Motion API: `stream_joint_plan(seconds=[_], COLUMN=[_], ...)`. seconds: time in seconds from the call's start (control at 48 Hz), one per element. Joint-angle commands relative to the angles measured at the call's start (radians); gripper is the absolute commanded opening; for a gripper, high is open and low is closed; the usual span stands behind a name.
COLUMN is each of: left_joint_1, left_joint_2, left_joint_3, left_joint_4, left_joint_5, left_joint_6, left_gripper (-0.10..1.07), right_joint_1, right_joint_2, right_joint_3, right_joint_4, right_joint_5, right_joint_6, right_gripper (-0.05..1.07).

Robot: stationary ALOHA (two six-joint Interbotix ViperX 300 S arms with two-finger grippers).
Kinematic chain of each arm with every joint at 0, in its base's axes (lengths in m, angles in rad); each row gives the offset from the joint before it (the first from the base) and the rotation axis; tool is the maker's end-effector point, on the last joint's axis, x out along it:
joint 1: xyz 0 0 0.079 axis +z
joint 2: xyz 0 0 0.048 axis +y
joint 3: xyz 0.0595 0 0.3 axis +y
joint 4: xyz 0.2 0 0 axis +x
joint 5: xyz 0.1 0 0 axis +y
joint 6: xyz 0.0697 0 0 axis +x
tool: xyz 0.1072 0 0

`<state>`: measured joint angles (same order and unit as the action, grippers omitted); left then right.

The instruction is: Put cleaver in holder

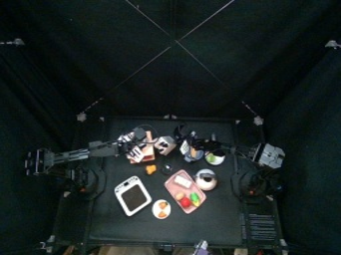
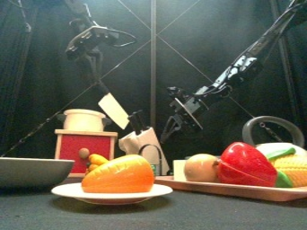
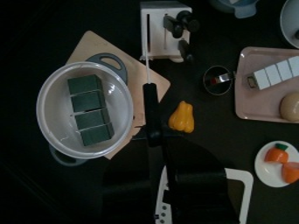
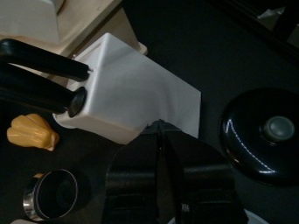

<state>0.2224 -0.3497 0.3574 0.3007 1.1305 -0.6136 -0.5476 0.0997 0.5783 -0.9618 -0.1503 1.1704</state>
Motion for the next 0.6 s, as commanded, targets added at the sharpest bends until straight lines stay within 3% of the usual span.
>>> stream_joint_plan(seconds=[0.0,0.125,0.583], left_joint_1=[0.003,0.011,0.051], left_joint_2=[0.009,0.031,0.040], left_joint_3=[-0.014,-0.021,-0.026], left_joint_4=[-0.014,-0.040,-0.046], left_joint_5=[-0.006,-0.006,-0.012], left_joint_6=[0.025,0.063,0.072], left_gripper=[0.15,0.15,0.15], right_joint_1=[0.000,0.002,0.002], right_joint_2=[-0.017,-0.015,-0.014], right_joint_3=[-0.026,-0.031,-0.031], right_joint_4=[0.003,0.000,0.000], right_joint_5=[-0.006,-0.006,-0.006], right_joint_6=[0.000,-0.002,-0.002], right_gripper=[0.39,0.39,0.39])
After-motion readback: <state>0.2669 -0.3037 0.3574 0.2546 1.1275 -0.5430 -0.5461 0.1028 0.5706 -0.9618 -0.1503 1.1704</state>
